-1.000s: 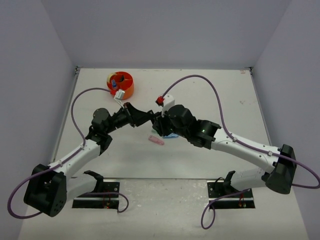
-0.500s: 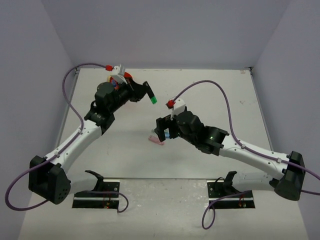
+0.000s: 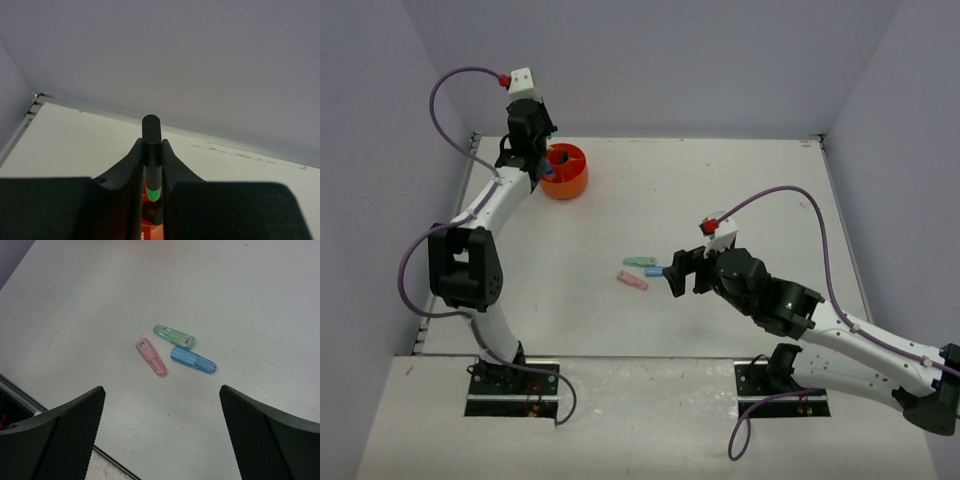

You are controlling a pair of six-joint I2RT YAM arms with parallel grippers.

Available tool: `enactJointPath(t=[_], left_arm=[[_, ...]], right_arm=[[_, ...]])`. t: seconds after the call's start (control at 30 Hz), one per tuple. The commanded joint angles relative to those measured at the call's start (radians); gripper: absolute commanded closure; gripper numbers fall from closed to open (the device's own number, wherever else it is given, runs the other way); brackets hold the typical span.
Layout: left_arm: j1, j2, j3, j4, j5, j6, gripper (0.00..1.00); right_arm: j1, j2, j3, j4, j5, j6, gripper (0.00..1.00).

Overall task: Sort the stationery into containers
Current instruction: Place the pen in the storage box.

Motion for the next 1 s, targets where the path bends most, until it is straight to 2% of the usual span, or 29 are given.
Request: enactJointPath(t=[0.0,0.1,0.37,0.63,0.83,0.9,0.97], left_arm=[[0.029,0.082,0.068,0.101,0.041,0.147,1.00],[0.048,0.113,0.062,0.142,0.071,0.160,1.00],[0.083,0.133,-0.019,0.217,0.207,0.074,1.00],[0.083,0.120,-0.122,0.271,0.220,0.049,0.99],[0.084,0.115,-0.150,0.273,0.223,0.048,0.98],[0.084,0.116,-0.159,0.274,0.227,0.050,0.95],[0.084,0.116,-0.165,0.270,0.230,0.050,0.79]], right_arm=[[0.000,-0.068,-0.047,-0.020,0.016,0.048,0.01],[0.001,-0.091,-0.061,-0.024,0.024,0.058,0.01],[0.001,-0.095,-0.050,-0.027,0.023,0.039,0.01],[0.000,-0.077,-0.067,0.001,0.037,0.065,0.01],[0.000,-0.088,-0.090,0.078,-0.044,0.036,0.01],[0.000,-0.085,-0.085,0.083,-0.057,0.034,0.01],[0.000,-0.076,-0.081,0.084,-0.062,0.035,0.01]])
